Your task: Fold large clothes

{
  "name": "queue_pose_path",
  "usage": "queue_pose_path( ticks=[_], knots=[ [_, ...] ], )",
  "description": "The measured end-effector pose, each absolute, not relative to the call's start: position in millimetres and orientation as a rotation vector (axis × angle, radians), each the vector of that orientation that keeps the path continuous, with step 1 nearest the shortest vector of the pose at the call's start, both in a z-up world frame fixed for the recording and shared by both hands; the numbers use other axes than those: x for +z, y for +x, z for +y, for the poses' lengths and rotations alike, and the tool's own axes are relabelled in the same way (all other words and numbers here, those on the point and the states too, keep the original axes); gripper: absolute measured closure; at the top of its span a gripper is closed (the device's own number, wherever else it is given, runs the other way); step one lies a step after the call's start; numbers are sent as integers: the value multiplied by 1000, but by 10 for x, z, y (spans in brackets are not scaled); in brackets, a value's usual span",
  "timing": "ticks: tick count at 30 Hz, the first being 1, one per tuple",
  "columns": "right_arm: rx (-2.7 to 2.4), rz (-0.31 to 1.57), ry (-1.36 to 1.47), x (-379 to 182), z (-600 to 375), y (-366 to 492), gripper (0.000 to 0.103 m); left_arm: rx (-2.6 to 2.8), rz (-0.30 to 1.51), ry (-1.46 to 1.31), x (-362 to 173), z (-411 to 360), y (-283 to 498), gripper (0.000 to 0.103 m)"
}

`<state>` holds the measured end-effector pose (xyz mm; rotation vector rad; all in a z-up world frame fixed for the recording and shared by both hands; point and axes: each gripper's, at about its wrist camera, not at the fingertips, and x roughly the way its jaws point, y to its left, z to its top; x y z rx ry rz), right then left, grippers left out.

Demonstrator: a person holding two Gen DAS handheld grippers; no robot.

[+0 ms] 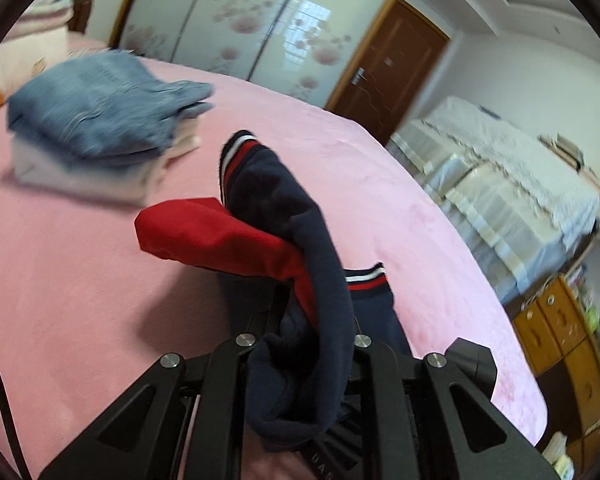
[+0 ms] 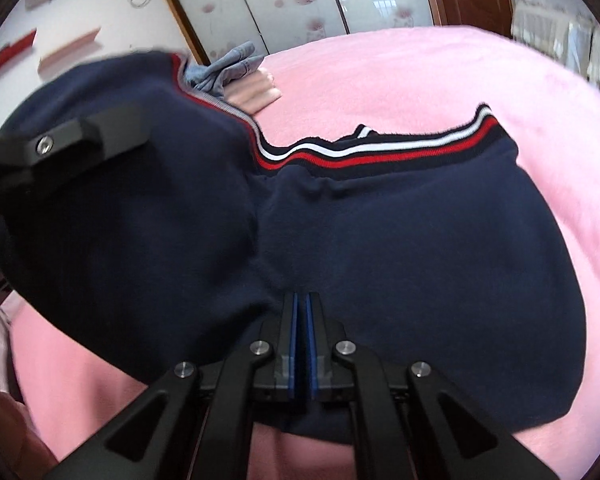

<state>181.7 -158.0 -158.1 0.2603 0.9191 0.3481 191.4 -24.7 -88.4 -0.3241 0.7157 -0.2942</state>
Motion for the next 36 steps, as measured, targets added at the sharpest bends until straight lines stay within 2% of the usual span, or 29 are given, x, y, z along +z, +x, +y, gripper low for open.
queue_pose_path(
  ticks=[9,17,19,21,23,28,33,35,36],
  knots=[
    [292,877,387,-1239,-2356,1284,99,-289,813,-47,-913,-1083,2014,91],
    [128,875,444,-1286,-2993,907,98,-295,885,246,-1420,-1867,1924,88],
    [108,888,454,-1323,-3047,872,98,-285,858,305,-1445,-1940,1875,77],
    [103,889,460,-1323,-3040,862,98,-322,860,296,-1412,-1976,1818,47],
    [104,883,465,-1312,-3082,802,98,-355,859,267,-1339,-1948,1747,38],
    [101,846,463,-1187,-3144,789,98,-418,856,144,-1064,-1738,1598,37],
    [131,805,448,-1011,-3119,808,98,-376,836,-68,-773,-1046,1414,27],
    [159,797,441,-929,-3032,877,93,-320,840,-104,-744,-815,1387,27],
    [163,794,436,-883,-2982,882,81,-284,844,-117,-750,-695,1388,27]
  ],
)
